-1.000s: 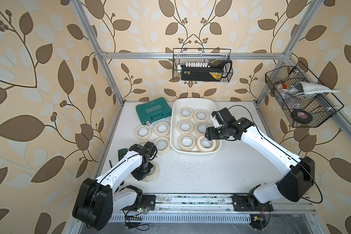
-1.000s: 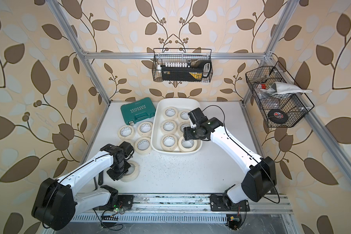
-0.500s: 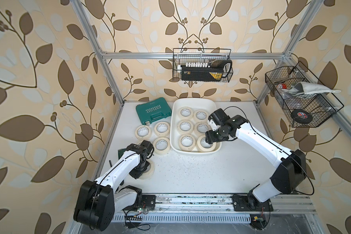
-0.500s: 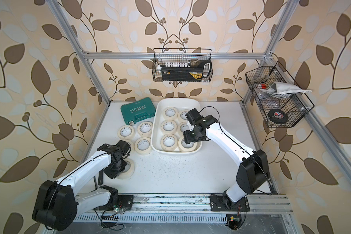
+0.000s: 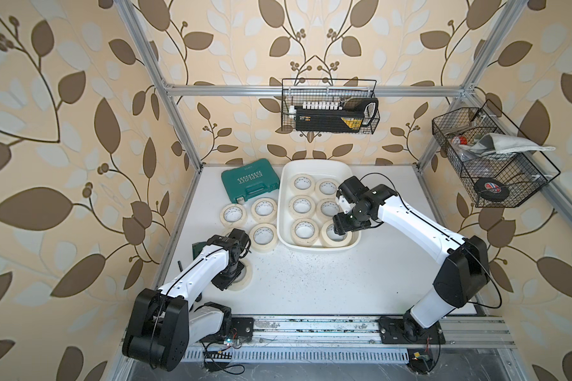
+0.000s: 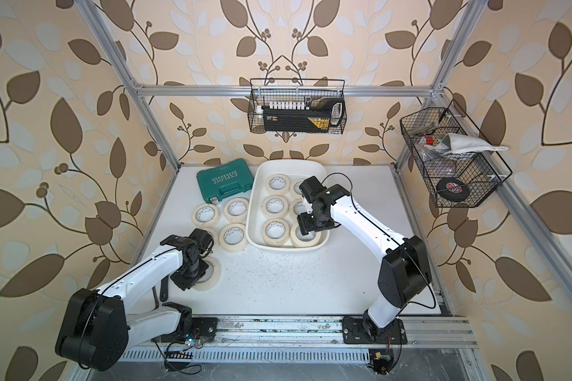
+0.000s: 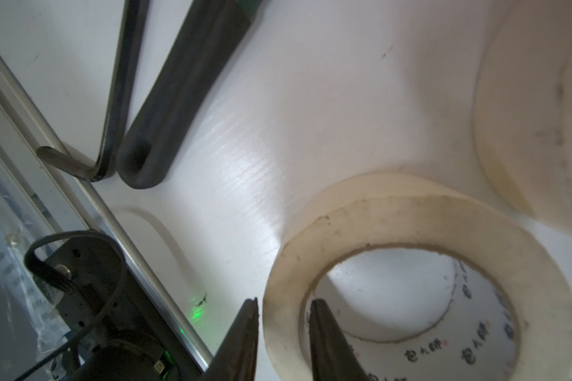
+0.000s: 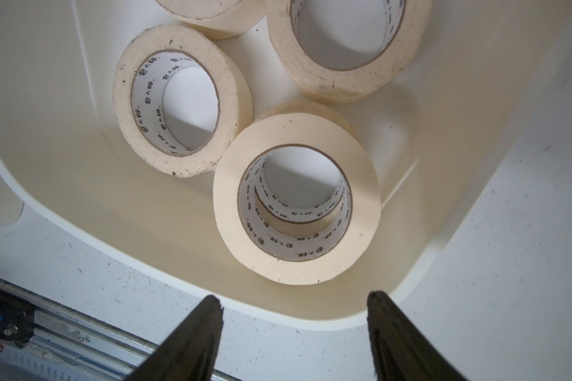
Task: Take out the art tape in the storage box
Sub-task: Place the art tape at the center of the board.
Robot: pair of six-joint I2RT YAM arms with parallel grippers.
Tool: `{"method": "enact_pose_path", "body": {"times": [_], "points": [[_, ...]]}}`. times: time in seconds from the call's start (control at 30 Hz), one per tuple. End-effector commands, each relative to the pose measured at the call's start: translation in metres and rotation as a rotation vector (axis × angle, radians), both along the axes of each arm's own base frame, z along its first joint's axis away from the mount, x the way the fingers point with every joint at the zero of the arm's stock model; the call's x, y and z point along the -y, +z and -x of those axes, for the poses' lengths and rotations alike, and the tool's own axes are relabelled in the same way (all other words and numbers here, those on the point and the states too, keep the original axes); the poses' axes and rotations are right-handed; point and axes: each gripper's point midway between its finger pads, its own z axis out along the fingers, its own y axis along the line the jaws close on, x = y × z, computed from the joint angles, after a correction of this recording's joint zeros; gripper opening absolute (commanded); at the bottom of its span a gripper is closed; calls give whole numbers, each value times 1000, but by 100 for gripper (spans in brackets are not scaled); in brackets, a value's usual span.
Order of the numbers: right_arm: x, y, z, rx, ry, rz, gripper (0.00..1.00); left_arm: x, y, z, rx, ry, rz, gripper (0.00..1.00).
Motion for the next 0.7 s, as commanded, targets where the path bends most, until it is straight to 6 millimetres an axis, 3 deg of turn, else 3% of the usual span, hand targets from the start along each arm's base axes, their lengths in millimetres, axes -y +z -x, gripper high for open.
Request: {"method": "enact_pose_path", "body": {"times": [0.0, 0.17, 0.3, 0.5, 0.63, 0.67], "points": [[2, 1, -3, -1, 8, 22, 71, -5, -1, 2, -13, 0, -17, 31], [3, 2, -3, -3, 13, 29, 71, -4, 7, -3, 8, -26, -13, 34], [4, 3, -5, 0, 19, 42, 71, -3, 26, -16, 58, -105, -11, 52], [3, 6, -8, 2, 29, 51, 71, 33, 67, -54, 198, -369, 141, 63], [4, 6, -10, 6, 37, 63, 71, 54, 96, -67, 294, -495, 228, 69], [4, 5, -11, 4, 39, 67, 71, 57, 103, -69, 313, -516, 240, 74]]}}
